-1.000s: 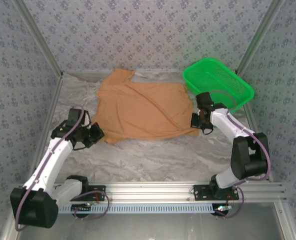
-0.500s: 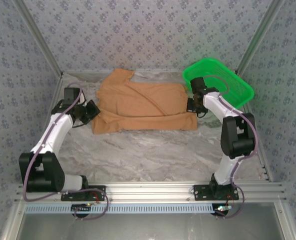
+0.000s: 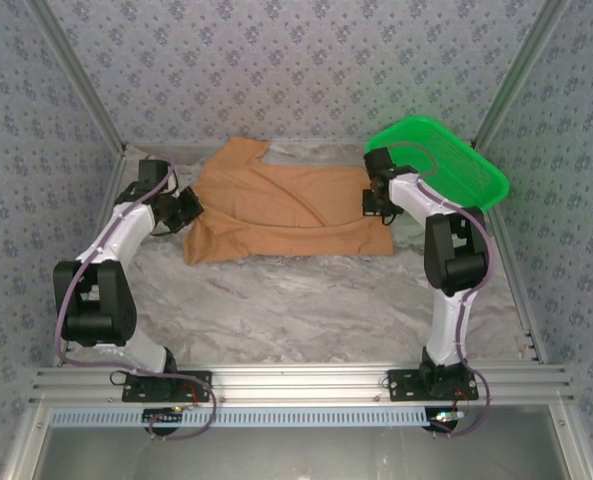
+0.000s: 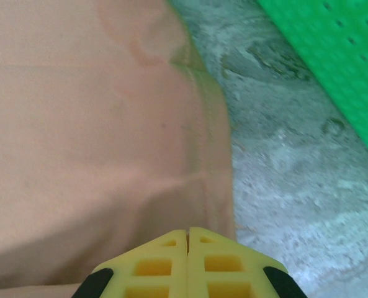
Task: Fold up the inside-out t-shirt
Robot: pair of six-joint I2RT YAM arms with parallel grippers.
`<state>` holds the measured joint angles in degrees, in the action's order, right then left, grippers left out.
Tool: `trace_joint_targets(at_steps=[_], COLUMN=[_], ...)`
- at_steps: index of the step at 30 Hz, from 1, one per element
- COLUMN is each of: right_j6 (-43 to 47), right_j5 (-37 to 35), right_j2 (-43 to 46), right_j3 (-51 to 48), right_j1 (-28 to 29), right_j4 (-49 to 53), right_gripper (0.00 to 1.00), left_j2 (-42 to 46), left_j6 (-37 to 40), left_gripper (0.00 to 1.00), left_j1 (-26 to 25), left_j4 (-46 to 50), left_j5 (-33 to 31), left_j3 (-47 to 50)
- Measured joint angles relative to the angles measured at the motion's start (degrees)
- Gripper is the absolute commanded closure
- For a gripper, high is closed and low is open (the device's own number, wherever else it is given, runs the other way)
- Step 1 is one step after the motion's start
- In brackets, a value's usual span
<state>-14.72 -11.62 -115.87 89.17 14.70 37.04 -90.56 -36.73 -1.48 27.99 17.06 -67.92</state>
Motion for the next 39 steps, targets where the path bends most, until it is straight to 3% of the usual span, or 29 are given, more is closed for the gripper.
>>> trace_joint_targets(at_steps=[13, 24, 39], right_j6=[2.40, 2.78, 2.78], right_j5=[-3.69, -5.79, -5.79], right_j2=[-7.08, -8.11, -9.70], right_j3=[8.68, 8.92, 11.21], right_j1=[1.55, 0.15, 0.04], right_j4=[1.22, 2.19, 2.16], right_gripper=[0.92, 0.92, 0.87], left_j2=[-2.23, -2.64, -11.30], left_j6=[0.72, 0.72, 0.72], left_gripper=[1.00, 1.00, 0.96], left_j1=[0.39, 0.83, 0.83], left_j4=[-0.81, -1.16, -2.34], left_j5=[-1.73, -2.08, -1.86], left_j3=[-0.59, -1.09, -6.43])
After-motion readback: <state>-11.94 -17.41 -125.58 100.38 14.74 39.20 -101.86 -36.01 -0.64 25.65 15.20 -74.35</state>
